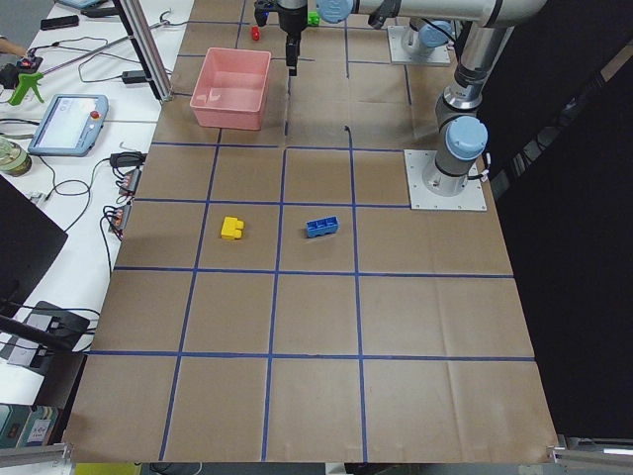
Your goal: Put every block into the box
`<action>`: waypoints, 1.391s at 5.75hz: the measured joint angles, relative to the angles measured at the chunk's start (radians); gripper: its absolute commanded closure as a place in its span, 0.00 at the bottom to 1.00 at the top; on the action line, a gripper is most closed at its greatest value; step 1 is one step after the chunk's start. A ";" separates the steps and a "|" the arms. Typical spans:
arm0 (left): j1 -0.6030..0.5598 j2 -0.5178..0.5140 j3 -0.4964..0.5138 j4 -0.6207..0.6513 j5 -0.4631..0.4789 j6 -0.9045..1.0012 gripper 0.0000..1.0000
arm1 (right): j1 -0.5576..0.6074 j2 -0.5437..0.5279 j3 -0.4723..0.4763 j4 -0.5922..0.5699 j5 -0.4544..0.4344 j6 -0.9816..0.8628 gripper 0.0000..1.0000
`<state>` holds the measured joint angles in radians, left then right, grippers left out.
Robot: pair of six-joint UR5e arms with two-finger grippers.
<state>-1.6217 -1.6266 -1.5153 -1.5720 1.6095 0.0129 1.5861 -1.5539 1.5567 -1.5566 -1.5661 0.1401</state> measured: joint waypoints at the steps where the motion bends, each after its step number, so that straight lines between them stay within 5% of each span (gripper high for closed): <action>1: 0.003 0.006 0.000 -0.012 0.001 0.001 0.01 | 0.000 0.000 0.001 0.000 0.000 0.000 0.00; 5: 0.036 0.022 0.004 -0.040 0.000 0.005 0.01 | -0.001 0.002 -0.005 0.007 0.005 -0.010 0.00; 8: 0.037 0.025 0.004 -0.040 0.000 0.006 0.01 | -0.008 0.005 0.004 -0.004 -0.002 -0.232 0.00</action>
<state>-1.5846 -1.6016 -1.5110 -1.6123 1.6098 0.0184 1.5783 -1.5491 1.5608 -1.5604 -1.5682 -0.0915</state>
